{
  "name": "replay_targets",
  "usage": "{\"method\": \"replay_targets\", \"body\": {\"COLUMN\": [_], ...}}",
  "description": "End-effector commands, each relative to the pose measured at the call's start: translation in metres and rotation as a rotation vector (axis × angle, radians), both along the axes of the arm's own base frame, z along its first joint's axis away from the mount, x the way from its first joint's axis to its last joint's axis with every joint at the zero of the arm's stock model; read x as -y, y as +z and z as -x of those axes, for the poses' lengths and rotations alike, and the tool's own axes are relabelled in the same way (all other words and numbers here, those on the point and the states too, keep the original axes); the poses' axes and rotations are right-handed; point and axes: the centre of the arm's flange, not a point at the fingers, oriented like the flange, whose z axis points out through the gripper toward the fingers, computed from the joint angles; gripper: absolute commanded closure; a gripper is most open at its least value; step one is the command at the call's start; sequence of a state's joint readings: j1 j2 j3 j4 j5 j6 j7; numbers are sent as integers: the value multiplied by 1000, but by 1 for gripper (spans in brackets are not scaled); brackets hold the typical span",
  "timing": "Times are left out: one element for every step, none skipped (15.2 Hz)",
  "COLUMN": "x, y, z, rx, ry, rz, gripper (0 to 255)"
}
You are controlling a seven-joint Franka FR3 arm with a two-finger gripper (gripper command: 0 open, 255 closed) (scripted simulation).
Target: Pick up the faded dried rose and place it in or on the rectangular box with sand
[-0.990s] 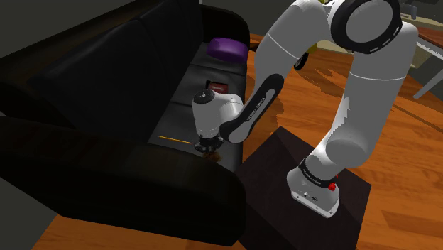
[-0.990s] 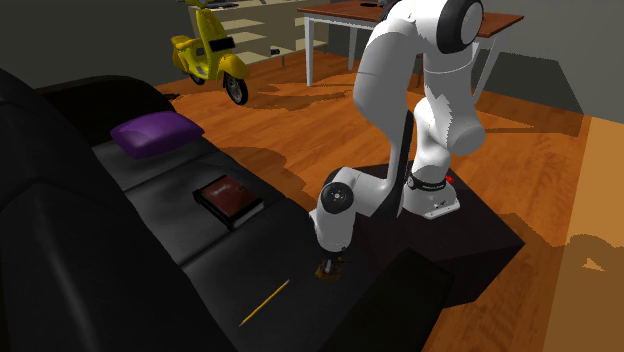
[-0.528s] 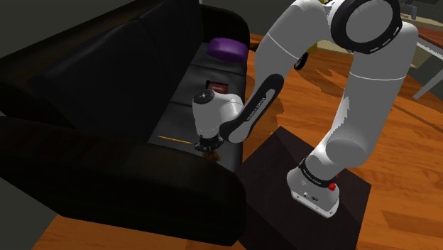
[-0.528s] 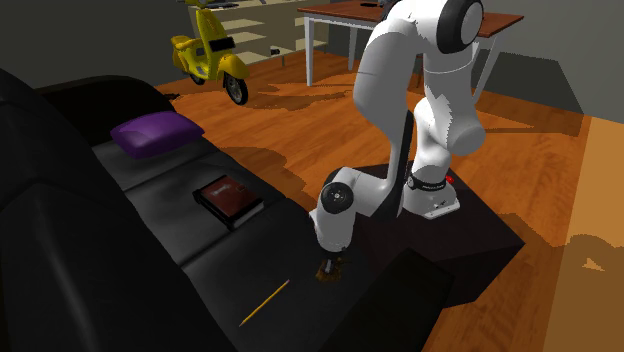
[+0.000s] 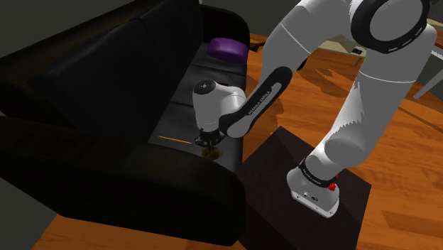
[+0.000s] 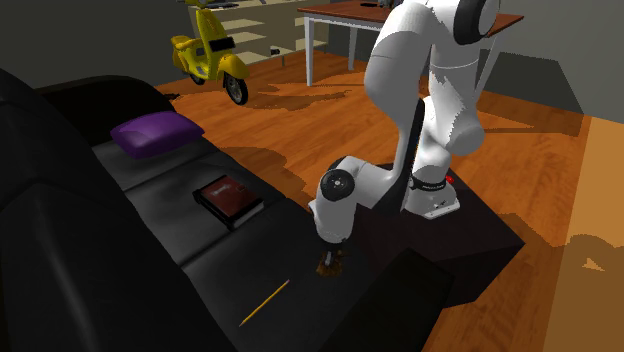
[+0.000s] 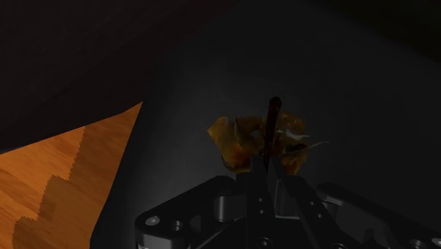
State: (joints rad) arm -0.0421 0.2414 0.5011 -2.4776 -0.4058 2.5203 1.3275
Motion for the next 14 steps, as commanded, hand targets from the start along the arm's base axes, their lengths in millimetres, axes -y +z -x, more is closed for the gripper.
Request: {"method": "replay_targets", "body": {"x": [-1,-1,-1,-1,-1,-1,-1,-1,-1,-1,-1,-1,-1,-1], "y": [12,18,23,28,33,39,44,49,55,60,65,70,76,81], "z": [2,2,2,2,2,2,2,2,2,2,2,2,2,2], "rx": [0,0,0,0,0,0,0,0,0,0,0,0,0,0], "ry": [0,0,0,0,0,0,0,0,0,0,0,0,0,0], "rz": [0,0,0,0,0,0,0,0,0,0,0,0,0,0], "gripper": [255,255,255,255,255,255,255,255,255,255,255,255,255,255]}}
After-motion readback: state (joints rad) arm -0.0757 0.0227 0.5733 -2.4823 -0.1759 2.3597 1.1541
